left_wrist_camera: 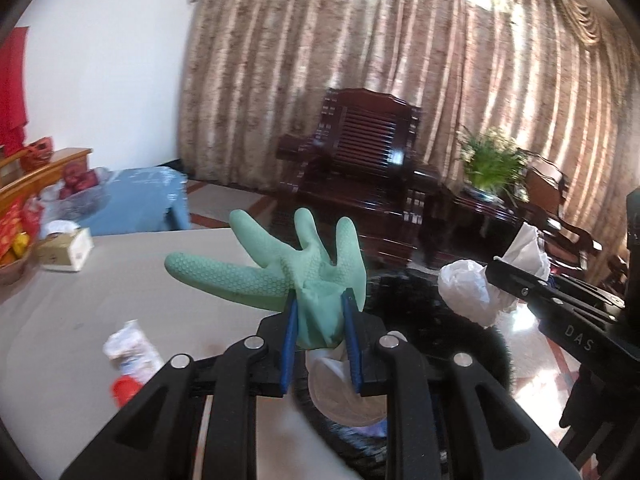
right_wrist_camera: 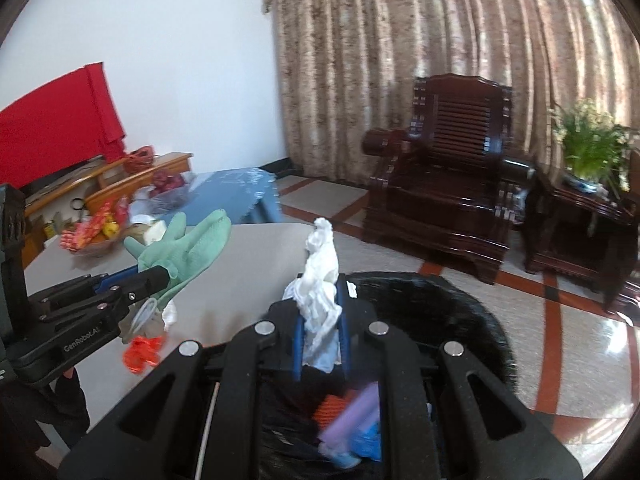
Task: Collect trash
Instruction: 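Carry the glove and tissue over the bin and open both grippers, then move both tools back over the red bag and white tissue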
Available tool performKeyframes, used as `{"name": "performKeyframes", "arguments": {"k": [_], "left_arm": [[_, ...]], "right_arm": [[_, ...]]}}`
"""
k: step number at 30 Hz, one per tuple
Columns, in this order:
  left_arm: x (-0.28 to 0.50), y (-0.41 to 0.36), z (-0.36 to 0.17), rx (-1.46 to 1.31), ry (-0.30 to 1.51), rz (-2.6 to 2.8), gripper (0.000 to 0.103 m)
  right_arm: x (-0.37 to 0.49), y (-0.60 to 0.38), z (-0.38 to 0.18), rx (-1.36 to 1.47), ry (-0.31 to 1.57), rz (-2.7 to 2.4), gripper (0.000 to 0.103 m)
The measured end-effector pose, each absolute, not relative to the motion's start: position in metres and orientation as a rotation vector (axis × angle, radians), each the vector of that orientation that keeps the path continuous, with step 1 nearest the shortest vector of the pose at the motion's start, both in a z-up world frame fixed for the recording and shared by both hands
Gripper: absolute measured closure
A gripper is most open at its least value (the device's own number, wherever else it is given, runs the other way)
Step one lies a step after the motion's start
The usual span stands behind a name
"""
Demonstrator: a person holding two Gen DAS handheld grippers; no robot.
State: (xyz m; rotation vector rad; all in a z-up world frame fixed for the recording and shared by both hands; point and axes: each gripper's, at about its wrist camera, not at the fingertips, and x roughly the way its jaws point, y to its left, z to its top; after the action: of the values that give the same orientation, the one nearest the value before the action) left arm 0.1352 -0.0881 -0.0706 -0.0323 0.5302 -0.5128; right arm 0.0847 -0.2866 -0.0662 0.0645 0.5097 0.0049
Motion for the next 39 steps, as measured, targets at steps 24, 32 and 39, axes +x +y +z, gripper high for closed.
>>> {"name": "performKeyframes", "arguments": {"k": [24,32,39], "left_arm": [[0.157,-0.177,-0.096,-0.022,0.604,-0.696,0.037],[0.156,-0.139,-0.084,-0.044,0.559,-0.606,0.021],[0.147,-0.069,-0.078,-0.025,0.505,-0.447,0.019]], "right_arm": [[0.080,-0.367,-0.137,0.097,0.638,-0.211,0.031],[0.077,-0.352,-0.124,0.116,0.579,-0.208,0.005],[0.086,-0.310,-0.111,0.141,0.538,-0.123,0.005]]}}
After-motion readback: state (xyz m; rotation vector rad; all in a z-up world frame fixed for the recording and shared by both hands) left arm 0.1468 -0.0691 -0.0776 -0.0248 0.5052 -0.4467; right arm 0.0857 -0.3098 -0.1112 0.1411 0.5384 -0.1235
